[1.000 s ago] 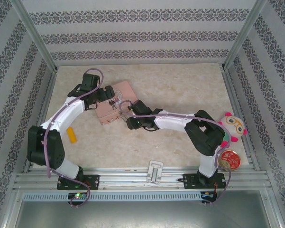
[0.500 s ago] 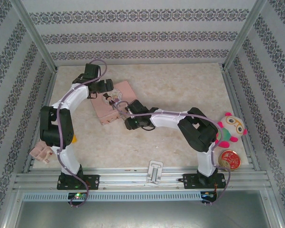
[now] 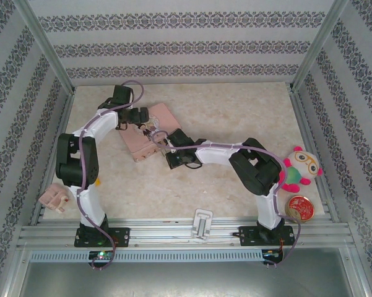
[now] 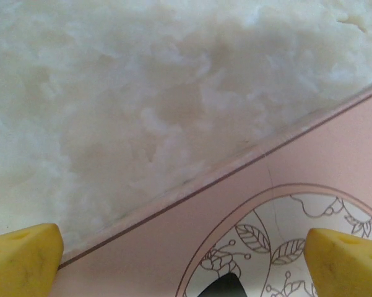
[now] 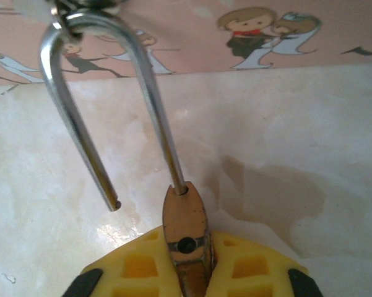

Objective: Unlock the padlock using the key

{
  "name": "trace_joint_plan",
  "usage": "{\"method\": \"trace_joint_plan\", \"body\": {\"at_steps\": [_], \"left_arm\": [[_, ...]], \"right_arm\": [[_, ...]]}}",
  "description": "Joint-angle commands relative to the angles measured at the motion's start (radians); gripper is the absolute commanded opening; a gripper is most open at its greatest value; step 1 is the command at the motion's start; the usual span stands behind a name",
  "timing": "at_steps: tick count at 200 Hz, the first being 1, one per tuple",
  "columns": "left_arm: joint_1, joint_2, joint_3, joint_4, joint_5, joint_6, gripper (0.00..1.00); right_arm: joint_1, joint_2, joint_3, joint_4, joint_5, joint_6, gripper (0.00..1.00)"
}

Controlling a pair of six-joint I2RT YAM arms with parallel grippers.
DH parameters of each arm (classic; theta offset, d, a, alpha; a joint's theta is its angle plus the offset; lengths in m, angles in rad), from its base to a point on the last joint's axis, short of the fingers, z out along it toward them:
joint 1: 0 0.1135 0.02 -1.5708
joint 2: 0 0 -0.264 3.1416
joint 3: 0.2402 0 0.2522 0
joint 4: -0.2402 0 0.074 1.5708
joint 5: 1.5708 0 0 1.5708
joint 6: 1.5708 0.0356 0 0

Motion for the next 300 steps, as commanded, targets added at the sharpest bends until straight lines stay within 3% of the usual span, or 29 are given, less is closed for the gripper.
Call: {"method": "trace_joint_plan", "body": {"at_steps": [1,68,155,181,223,281,300], "left_arm": [[0.009,-0.059,-0.086,-0.032,0.026,-0.032,0.99],[-0.003,-0.251,-0.327,0.051,0.052,-0.166,0.99],[-0.017,-0.549,-0.39,0.0,-0.138,-0.231,0.99],[-0.052,-0.617,-0.429,-0.053,-0.135,-0.272,0.99],[-0.156,-0.661,-0.541,-0.079,-0.147,-0.33,0.99],[-0.166,-0.674,-0.648,-0.064,-0.156,-0.386,1.0],[-0.166,-0.687,-0.662,-0.049,-0.148,-0.39,0.9]], "right_arm": [[-0.011,-0.013,-0.044,0.027,0.002,0.029,0.0],[-0.005,-0.124,-0.196,0.095,0.011,0.195,0.0],[0.017,-0.197,-0.322,0.208,0.002,0.415,0.0],[0.015,-0.206,-0.328,0.245,-0.014,0.457,0.0],[0.007,-0.198,-0.326,0.29,-0.036,0.504,0.0],[0.004,-0.194,-0.33,0.351,-0.052,0.582,0.0],[0.002,-0.194,-0.338,0.378,-0.054,0.614,0.0]]}}
